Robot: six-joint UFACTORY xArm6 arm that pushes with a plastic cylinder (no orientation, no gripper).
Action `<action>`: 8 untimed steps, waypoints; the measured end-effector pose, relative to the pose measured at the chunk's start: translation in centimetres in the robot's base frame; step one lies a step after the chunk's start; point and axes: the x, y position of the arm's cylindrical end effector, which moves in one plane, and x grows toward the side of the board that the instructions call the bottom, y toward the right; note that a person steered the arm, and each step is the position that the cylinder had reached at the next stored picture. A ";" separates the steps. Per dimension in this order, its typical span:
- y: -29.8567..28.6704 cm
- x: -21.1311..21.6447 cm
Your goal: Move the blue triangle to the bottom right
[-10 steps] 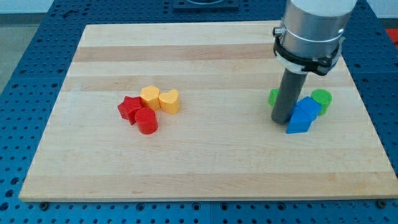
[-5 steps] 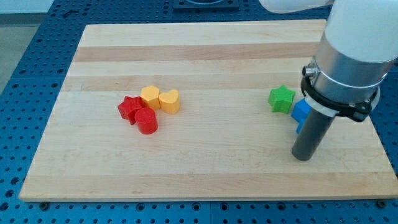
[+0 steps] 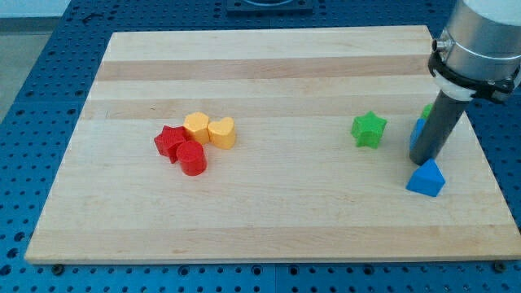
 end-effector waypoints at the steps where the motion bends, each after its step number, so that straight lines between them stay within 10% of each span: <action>1: 0.0 0.9; 8: -4.0 3.2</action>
